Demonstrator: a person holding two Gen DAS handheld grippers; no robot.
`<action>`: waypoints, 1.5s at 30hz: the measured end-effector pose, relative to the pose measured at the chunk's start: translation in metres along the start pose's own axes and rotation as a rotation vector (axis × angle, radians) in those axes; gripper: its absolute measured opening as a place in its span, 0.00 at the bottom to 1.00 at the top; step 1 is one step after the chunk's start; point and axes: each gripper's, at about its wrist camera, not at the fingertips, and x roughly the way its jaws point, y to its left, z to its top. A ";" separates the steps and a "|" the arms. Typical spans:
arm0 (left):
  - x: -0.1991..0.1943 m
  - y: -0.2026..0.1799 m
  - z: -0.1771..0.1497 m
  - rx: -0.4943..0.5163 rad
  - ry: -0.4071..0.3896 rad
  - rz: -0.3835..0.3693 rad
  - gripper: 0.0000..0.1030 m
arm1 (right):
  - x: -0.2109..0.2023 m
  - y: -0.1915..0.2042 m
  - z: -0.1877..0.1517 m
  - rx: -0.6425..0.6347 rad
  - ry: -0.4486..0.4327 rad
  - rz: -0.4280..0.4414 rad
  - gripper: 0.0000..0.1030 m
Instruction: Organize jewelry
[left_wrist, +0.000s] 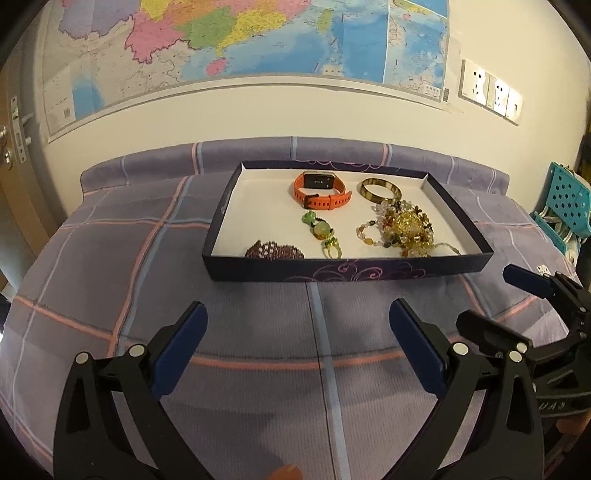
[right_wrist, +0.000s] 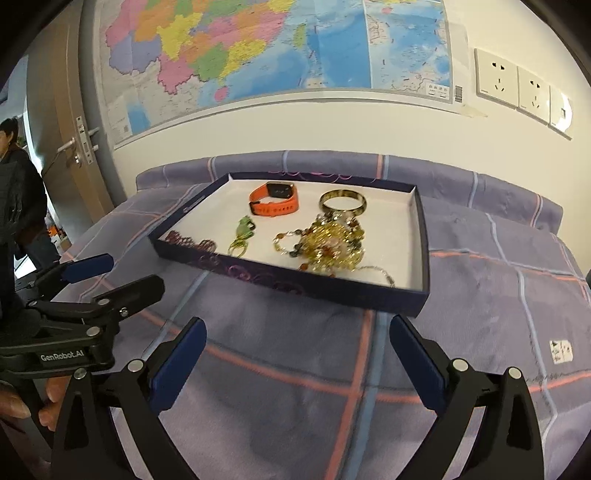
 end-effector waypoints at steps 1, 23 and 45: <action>-0.002 0.000 -0.001 -0.003 -0.001 0.004 0.94 | 0.000 0.002 -0.001 0.000 0.002 0.002 0.93; -0.021 -0.004 -0.013 0.003 -0.013 0.053 0.94 | -0.012 0.006 -0.014 0.045 0.011 0.020 0.93; -0.026 -0.004 -0.017 -0.001 -0.012 0.067 0.94 | -0.016 0.008 -0.017 0.051 0.016 0.020 0.93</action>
